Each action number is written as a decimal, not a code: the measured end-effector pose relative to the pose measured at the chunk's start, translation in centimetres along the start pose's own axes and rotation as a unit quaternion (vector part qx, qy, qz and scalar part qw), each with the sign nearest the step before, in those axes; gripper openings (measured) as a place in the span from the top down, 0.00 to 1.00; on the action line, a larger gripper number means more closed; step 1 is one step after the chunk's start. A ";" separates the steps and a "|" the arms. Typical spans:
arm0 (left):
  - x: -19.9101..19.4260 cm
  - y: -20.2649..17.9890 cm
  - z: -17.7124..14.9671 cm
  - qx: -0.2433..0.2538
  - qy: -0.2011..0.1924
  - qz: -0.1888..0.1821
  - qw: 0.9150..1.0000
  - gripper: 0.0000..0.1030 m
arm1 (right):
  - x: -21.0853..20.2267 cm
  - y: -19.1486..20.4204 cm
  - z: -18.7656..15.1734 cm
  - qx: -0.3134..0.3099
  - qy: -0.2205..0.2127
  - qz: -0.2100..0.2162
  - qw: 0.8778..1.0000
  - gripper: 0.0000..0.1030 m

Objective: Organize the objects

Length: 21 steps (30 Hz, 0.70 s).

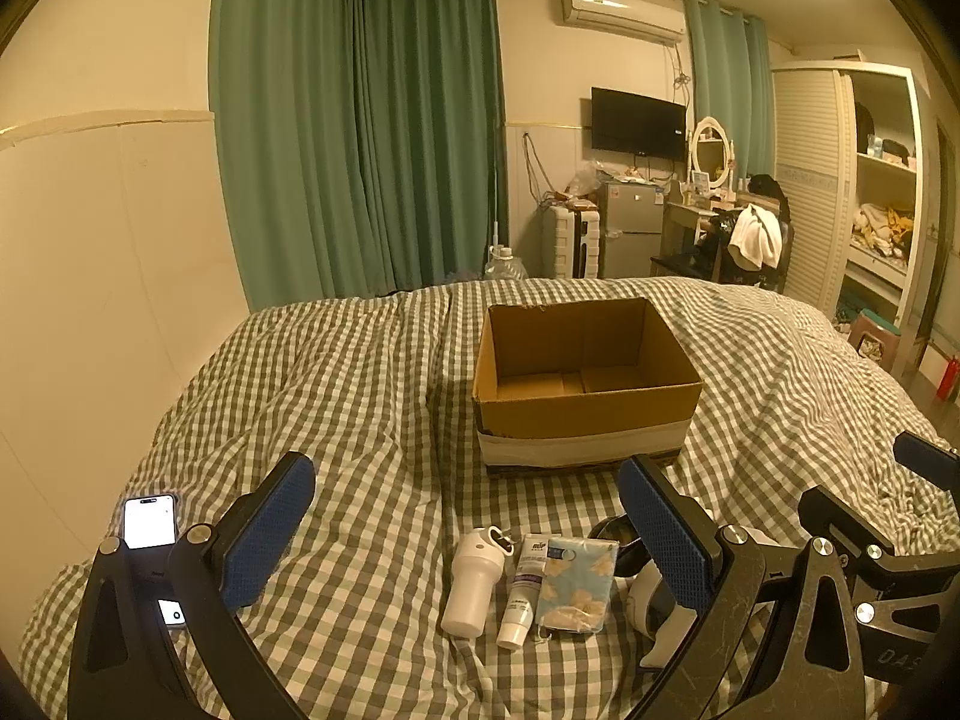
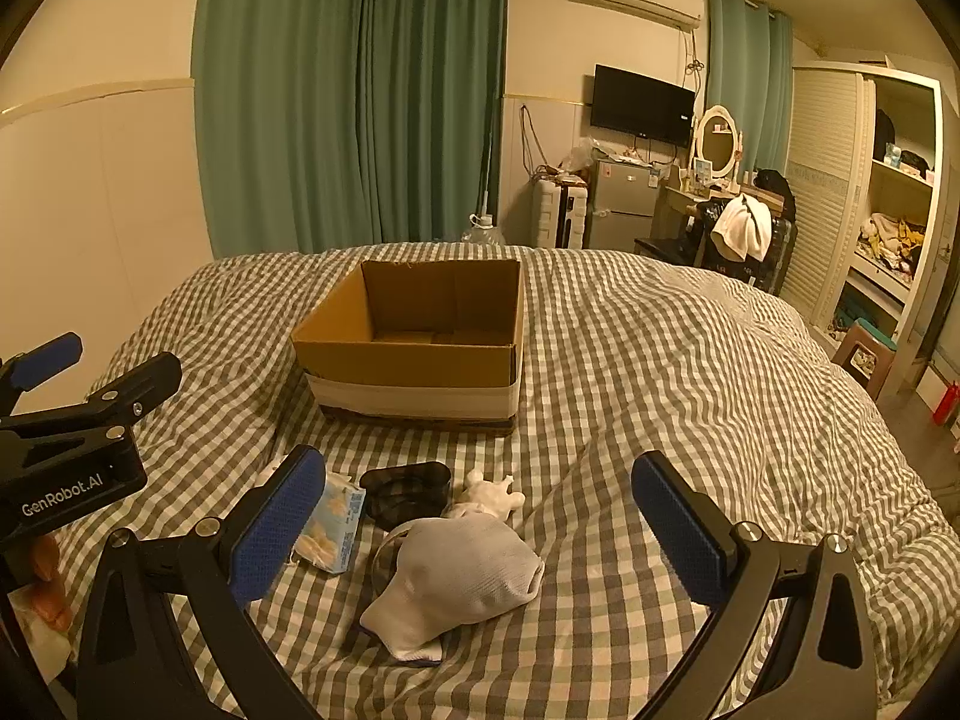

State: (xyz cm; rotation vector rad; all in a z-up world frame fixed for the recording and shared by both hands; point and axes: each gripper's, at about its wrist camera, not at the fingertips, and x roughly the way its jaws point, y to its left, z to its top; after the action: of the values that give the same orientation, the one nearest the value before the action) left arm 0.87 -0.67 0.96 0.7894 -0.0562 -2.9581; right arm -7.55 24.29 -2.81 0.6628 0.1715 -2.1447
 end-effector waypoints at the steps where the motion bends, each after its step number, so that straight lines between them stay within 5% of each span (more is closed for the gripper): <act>1: 0.0 0.0 0.0 0.000 -0.001 0.001 1.000 0.00 | -0.1 0.1 0.1 -0.001 -0.002 0.000 1.000 0.00; 21: 0.5 -0.2 -0.3 0.000 0.010 0.011 1.000 0.00 | 0.2 0.6 -0.2 -0.012 0.009 0.015 1.000 0.03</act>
State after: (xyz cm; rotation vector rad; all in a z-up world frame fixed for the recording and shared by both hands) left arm 0.60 -0.48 0.49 0.8118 -0.0632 -2.9304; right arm -7.10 23.90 -3.01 0.6658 0.1956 -2.1047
